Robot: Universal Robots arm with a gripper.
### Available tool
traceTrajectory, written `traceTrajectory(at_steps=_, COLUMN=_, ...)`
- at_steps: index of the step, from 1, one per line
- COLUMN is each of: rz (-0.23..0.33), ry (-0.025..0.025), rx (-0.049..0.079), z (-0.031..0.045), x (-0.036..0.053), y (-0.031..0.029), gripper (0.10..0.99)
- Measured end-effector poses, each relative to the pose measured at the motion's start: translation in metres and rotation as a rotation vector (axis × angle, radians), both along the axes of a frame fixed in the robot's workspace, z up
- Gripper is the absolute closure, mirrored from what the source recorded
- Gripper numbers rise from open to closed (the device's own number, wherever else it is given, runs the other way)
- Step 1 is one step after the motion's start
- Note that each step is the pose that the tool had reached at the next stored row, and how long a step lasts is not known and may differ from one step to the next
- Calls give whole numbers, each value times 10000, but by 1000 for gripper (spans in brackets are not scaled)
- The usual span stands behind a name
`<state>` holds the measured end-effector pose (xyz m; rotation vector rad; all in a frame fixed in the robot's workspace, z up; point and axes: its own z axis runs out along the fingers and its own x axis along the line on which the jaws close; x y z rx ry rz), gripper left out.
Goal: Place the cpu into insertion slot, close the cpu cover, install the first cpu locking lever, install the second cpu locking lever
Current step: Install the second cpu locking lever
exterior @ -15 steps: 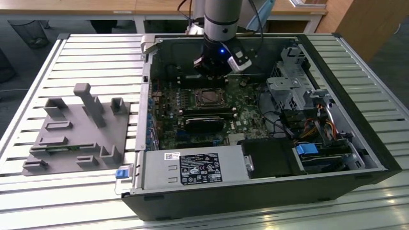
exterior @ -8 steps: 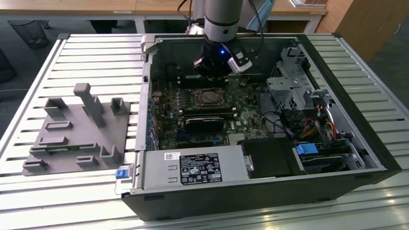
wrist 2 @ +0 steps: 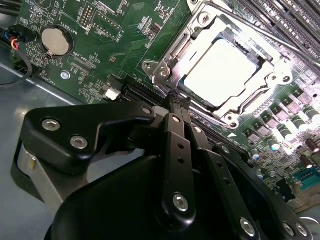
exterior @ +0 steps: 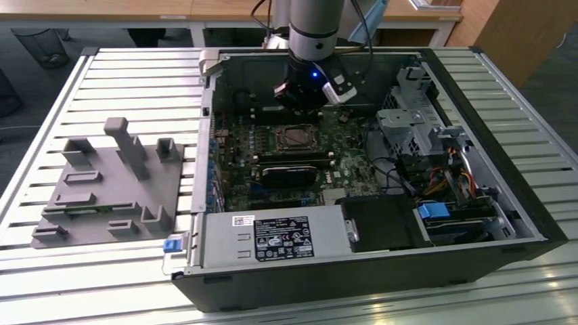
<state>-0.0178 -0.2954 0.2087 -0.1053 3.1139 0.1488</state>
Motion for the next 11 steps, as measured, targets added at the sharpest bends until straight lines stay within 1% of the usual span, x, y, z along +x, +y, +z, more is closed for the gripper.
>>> traceTrajectory(at_steps=3, rz=0, ry=1, rx=-2, z=1, x=1, y=-7, gripper=965)
traceTrajectory(at_steps=11, rz=0, ry=1, rx=-1, z=0, x=3, y=-54, gripper=965)
